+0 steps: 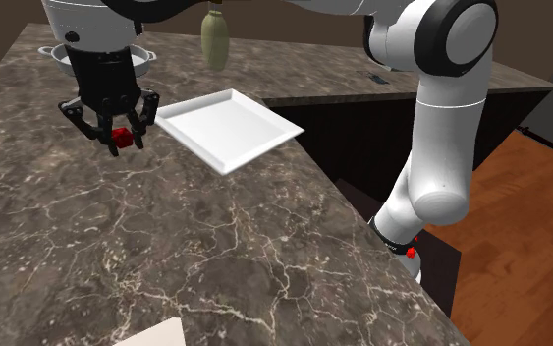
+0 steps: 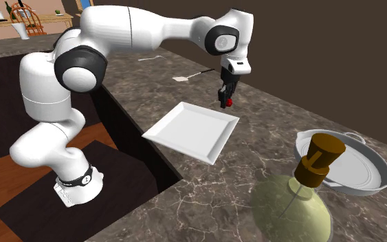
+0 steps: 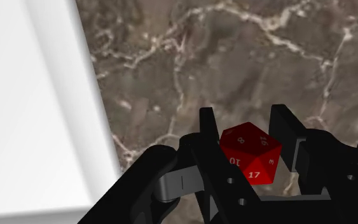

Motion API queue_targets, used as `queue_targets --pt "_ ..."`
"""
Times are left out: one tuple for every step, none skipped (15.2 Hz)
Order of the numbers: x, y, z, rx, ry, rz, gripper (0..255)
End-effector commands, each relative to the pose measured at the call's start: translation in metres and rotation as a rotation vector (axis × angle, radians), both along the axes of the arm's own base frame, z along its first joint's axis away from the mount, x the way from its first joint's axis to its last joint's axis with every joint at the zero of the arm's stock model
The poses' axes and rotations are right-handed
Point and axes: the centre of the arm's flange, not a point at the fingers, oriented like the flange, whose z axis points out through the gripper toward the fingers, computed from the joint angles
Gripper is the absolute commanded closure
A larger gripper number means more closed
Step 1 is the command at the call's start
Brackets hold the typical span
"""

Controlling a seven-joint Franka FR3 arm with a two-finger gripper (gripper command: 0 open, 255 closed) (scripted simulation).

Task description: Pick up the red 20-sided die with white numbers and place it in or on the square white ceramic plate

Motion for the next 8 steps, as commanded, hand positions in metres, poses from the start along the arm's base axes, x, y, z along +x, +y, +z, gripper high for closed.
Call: queue_targets --pt "0.000 0.000 0.005 0.000 0.000 0.000 255" --pt "0.000 0.000 0.011 0.000 0.000 0.000 255" --pt "0.000 0.000 0.016 0.000 0.000 0.000 255" --pt "0.000 0.000 0.021 0.000 0.000 0.000 255" --pt "0.000 0.000 0.026 0.000 0.000 0.000 255" --pt "0.000 0.000 0.032 0.000 0.000 0.000 255" --pt "0.000 0.000 0.037 0.000 0.000 0.000 255" --pt "0.000 0.000 0.042 0.000 0.000 0.000 255"
